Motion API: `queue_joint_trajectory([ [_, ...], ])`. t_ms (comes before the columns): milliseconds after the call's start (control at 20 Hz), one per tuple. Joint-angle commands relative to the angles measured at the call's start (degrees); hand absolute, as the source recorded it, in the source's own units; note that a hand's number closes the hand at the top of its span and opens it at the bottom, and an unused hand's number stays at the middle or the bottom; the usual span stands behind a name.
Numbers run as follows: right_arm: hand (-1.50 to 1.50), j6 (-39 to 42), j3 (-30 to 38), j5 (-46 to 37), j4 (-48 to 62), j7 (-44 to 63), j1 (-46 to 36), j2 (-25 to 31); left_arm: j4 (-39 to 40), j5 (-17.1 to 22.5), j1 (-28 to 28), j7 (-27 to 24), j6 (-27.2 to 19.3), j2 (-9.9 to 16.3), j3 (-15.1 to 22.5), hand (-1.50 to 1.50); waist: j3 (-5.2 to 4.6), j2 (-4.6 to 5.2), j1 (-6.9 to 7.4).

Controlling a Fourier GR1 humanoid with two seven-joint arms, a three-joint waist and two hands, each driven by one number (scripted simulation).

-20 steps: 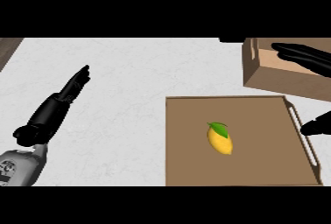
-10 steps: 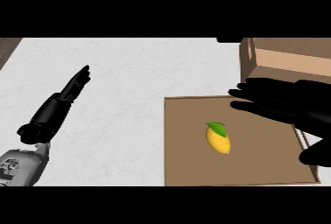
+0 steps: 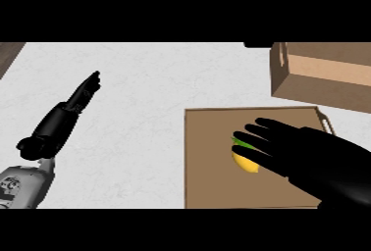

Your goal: Pick the lemon from the tray and place it in the cardboard box

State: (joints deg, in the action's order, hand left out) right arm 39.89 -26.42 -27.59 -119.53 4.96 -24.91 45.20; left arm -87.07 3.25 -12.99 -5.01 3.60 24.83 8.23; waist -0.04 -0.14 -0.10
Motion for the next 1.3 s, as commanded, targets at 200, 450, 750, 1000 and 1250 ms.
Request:
queue_joint_trajectory([
  [200,-1.50,4.2,-4.6,-8.3,-2.6,6.2,5.1,-7.3,-3.8,-1.2,3.1,0.4,2.7,-0.8,-1.7,0.00,0.05,0.05,0.31],
  [450,-1.50,1.5,-1.9,-15.5,0.3,0.9,6.4,-7.2,-1.1,-3.4,-0.1,1.7,2.7,-3.7,-2.3,0.00,0.06,0.11,0.10],
  [750,-1.50,2.7,-3.9,-21.6,6.7,1.0,2.3,-15.7,-3.2,-5.1,0.6,3.3,3.4,-5.9,-2.9,0.00,0.04,0.12,0.38],
  [1000,-1.50,-4.5,-6.5,-29.9,8.2,-2.7,8.1,-14.0,0.5,-6.3,0.5,-0.2,4.6,-6.8,-4.0,0.00,0.06,0.14,0.15],
  [1250,-1.50,-6.3,-8.1,-34.6,9.3,-2.9,11.1,-16.8,0.3,-8.0,2.0,-2.3,5.2,-6.9,-5.5,0.00,0.05,0.10,0.00],
])
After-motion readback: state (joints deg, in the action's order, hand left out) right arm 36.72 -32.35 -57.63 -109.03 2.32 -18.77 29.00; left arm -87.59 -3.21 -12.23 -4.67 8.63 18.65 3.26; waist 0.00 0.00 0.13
